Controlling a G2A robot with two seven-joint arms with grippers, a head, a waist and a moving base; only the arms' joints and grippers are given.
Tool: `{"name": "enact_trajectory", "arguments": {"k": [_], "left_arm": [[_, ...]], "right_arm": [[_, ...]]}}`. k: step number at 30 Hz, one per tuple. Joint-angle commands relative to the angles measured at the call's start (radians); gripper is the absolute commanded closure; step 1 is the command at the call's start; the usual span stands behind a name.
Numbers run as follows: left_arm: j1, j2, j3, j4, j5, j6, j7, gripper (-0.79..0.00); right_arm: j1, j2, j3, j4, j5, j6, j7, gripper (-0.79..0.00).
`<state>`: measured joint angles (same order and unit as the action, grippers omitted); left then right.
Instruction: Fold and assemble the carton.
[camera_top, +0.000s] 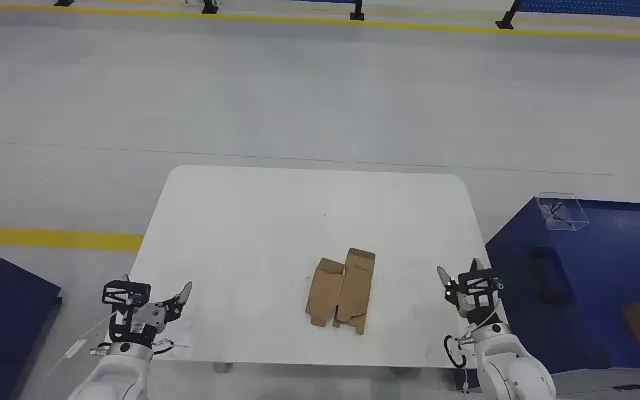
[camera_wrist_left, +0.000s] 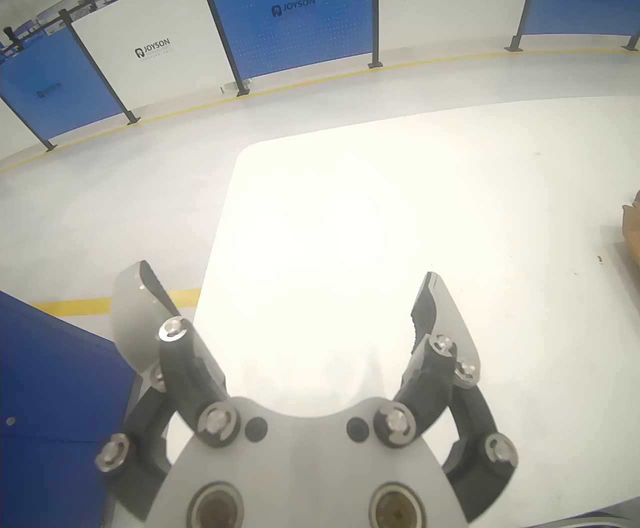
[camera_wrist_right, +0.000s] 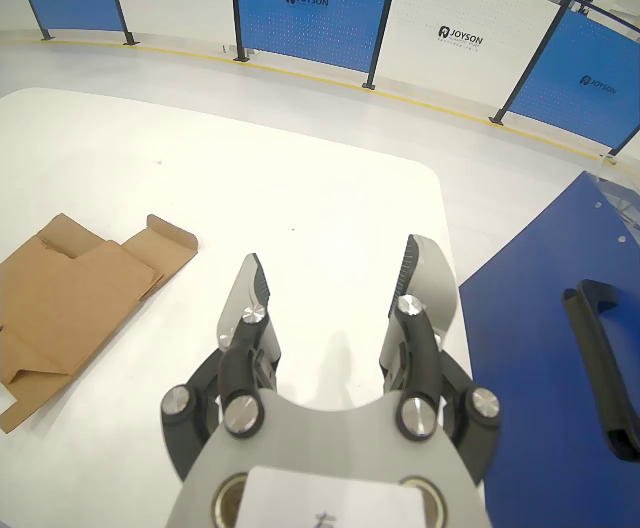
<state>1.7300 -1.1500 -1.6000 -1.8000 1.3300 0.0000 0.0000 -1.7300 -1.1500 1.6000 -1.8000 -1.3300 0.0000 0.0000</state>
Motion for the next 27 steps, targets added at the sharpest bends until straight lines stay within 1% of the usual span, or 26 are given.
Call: {"name": "enact_trajectory", "arguments": {"k": [1,16,17,19,21,22,23,25,27], "left_arm": [[0.000,0.000,0.000,0.000,0.000,0.000,0.000,-0.785],[0.000,0.000,0.000,0.000,0.000,0.000,0.000,-0.785],[-0.006,0.000,0.008,-0.009,-0.003,-0.016,-0.028,-0.785],[-0.051,0.000,0.027,-0.062,-0.043,-0.059,-0.164,-0.785],[-0.118,-0.002,0.046,-0.098,-0.185,-0.118,-0.328,-0.785],[-0.161,-0.003,0.054,-0.102,-0.261,-0.139,-0.410,-0.785],[-0.209,-0.005,0.066,-0.097,-0.350,-0.156,-0.486,-0.785],[-0.316,-0.008,0.103,-0.055,-0.531,-0.199,-0.653,-0.785],[-0.440,-0.014,0.159,0.031,-0.715,-0.238,-0.810,-0.785]], "right_arm": [[0.000,0.000,0.000,0.000,0.000,0.000,0.000,-0.511],[0.000,0.000,0.000,0.000,0.000,0.000,0.000,-0.514],[0.000,0.000,0.000,0.000,0.000,0.000,0.000,-0.785],[0.000,0.000,0.000,0.000,0.000,0.000,0.000,-0.785],[0.000,0.000,0.000,0.000,0.000,0.000,0.000,-0.785],[0.000,0.000,0.000,0.000,0.000,0.000,0.000,-0.785],[0.000,0.000,0.000,0.000,0.000,0.000,0.000,-0.785],[0.000,0.000,0.000,0.000,0.000,0.000,0.000,-0.785],[0.000,0.000,0.000,0.000,0.000,0.000,0.000,-0.785]]}}
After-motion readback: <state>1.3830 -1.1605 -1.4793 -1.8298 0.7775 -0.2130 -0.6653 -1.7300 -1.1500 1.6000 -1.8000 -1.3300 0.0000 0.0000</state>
